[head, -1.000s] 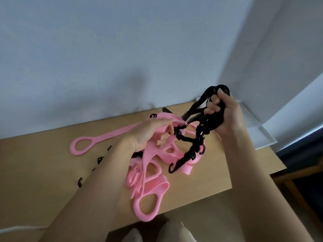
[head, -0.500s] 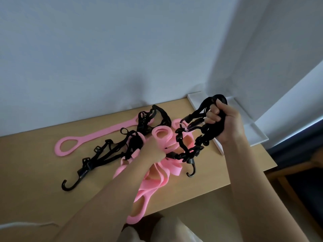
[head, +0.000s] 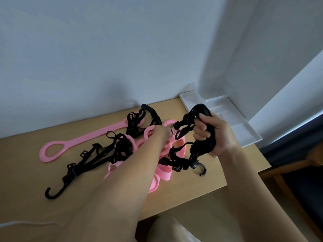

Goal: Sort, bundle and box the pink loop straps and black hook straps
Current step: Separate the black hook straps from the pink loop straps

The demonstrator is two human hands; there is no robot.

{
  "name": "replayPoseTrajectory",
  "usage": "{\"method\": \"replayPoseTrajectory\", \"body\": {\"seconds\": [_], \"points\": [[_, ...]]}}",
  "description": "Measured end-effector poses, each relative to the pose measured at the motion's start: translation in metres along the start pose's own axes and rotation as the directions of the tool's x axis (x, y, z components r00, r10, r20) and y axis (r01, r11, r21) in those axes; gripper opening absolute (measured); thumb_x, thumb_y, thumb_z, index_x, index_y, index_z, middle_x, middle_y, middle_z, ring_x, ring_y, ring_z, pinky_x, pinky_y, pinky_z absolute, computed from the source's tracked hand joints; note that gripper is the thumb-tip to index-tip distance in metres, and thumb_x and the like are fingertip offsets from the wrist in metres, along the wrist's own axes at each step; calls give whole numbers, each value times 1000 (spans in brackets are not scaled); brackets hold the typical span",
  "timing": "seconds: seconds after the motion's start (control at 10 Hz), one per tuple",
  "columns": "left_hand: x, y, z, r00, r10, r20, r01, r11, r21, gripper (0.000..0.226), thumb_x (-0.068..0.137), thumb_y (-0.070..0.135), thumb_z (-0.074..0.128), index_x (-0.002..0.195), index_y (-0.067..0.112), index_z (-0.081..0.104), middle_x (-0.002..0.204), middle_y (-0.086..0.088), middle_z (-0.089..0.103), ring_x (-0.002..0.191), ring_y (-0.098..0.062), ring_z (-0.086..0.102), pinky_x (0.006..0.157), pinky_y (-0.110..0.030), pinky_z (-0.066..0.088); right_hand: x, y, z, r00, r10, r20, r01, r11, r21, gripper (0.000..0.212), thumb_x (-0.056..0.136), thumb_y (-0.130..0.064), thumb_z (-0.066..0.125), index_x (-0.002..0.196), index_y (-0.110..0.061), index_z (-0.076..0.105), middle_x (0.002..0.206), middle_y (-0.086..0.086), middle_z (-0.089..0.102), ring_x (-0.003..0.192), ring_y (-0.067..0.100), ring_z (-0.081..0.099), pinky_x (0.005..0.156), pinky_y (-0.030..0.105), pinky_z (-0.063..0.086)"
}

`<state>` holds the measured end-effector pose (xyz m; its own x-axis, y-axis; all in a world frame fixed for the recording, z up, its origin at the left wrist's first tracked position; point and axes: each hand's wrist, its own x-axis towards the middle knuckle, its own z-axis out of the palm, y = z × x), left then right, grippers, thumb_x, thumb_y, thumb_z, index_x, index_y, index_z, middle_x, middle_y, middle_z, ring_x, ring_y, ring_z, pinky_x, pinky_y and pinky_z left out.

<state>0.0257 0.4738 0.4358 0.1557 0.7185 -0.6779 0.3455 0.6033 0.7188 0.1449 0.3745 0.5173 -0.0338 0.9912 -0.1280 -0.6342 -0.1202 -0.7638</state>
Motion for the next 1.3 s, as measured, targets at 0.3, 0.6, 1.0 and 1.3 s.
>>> {"method": "replayPoseTrajectory", "body": {"seconds": [0.3, 0.6, 1.0, 1.3], "points": [[-17, 18, 13, 997, -71, -19, 72, 992, 101, 44, 99, 17, 42, 141, 5, 34, 123, -9, 54, 100, -20, 58, 72, -20, 47, -2, -2, -11, 998, 57, 20, -57, 998, -4, 24, 80, -7, 43, 61, -13, 57, 46, -2, 40, 33, 4, 31, 37, 16, 24], [-7, 13, 23, 995, -20, -96, 9, 993, -119, 25, 96, 14, 44, 114, 0, 54, 78, -2, 49, 60, -13, 46, 40, -12, 38, 6, -7, -24, 993, -31, 118, 12, 987, 162, 40, 63, -18, 79, 71, -12, 40, 48, -3, 42, 33, 3, 35, 37, 16, 27], [-47, 47, -9, 934, -153, 322, 186, 980, -74, 62, 71, 82, 36, 78, 25, 57, 74, 15, 51, 65, -13, 55, 63, -26, 39, 28, -16, 16, 961, -6, 277, -7, 999, 48, 41, 65, -19, 77, 79, -10, 39, 49, -2, 45, 34, 3, 35, 37, 16, 25], [-116, 61, -116, 910, 121, 396, -39, 977, -208, 97, 81, 80, 1, 50, 11, 62, 55, -6, 64, 55, -19, 60, 72, -32, 38, 42, 2, 120, 937, 121, 329, -46, 972, -229, 7, 84, -5, 48, 80, -9, 43, 52, 0, 43, 36, 6, 33, 38, 17, 28]]}}
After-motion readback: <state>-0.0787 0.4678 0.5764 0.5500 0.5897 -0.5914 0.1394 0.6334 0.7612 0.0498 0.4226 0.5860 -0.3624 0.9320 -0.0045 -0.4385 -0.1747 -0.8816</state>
